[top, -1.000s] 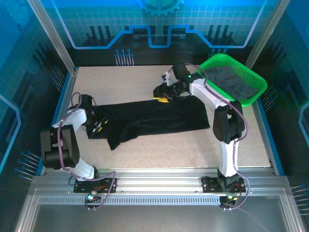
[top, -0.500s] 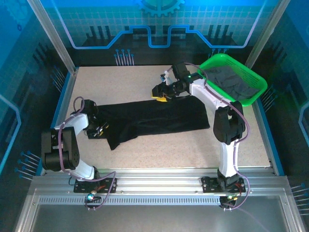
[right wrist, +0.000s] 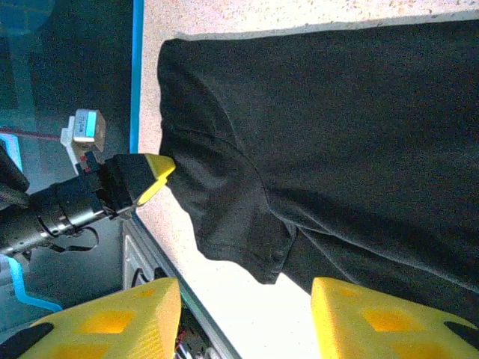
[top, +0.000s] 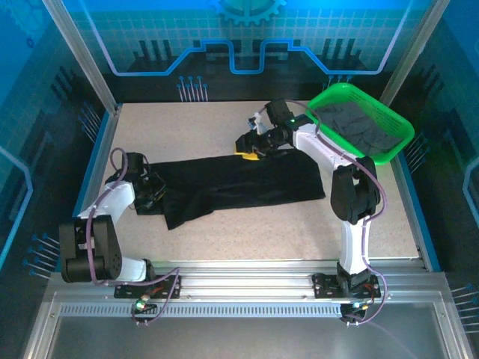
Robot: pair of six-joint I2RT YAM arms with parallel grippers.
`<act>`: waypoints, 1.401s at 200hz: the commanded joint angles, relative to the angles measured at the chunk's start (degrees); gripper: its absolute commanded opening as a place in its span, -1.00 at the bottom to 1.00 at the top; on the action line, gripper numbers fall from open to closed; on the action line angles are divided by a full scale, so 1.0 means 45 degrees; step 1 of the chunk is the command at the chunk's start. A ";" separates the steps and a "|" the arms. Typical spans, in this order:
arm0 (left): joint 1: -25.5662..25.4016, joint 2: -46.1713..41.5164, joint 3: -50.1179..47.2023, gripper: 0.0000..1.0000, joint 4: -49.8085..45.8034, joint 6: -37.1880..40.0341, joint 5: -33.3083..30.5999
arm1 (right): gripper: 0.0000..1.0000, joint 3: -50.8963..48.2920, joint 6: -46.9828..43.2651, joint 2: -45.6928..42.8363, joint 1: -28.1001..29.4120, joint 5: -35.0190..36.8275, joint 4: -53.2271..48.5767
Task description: Fold and stack the t-shirts
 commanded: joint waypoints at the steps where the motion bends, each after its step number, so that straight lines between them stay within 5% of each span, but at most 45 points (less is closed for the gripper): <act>1: -0.0070 -0.0277 0.0675 -1.00 -0.0909 -0.0524 0.0232 | 0.01 0.0139 0.0076 -0.0272 0.0115 0.0040 -0.0253; 107: -0.0031 0.4214 0.6935 -1.00 -0.5151 0.0229 -0.0331 | -0.01 -0.0773 -0.0003 -0.0701 -0.0090 0.0119 -0.0274; 215: 0.0028 0.8237 0.9262 -0.96 -0.4341 0.1767 -0.1646 | -0.02 -0.1879 -0.0061 -0.1140 -0.0330 0.0540 -0.0256; 237: 0.0008 0.8526 0.9520 -0.81 -0.4323 0.1912 -0.1611 | -0.04 -0.2217 -0.0223 -0.1292 -0.0475 0.1060 -0.0275; 280: -0.0415 0.6457 0.9406 -0.09 -0.5005 0.1572 -0.3443 | -0.13 -0.2681 -0.1052 -0.1753 -0.1682 0.3410 -0.1060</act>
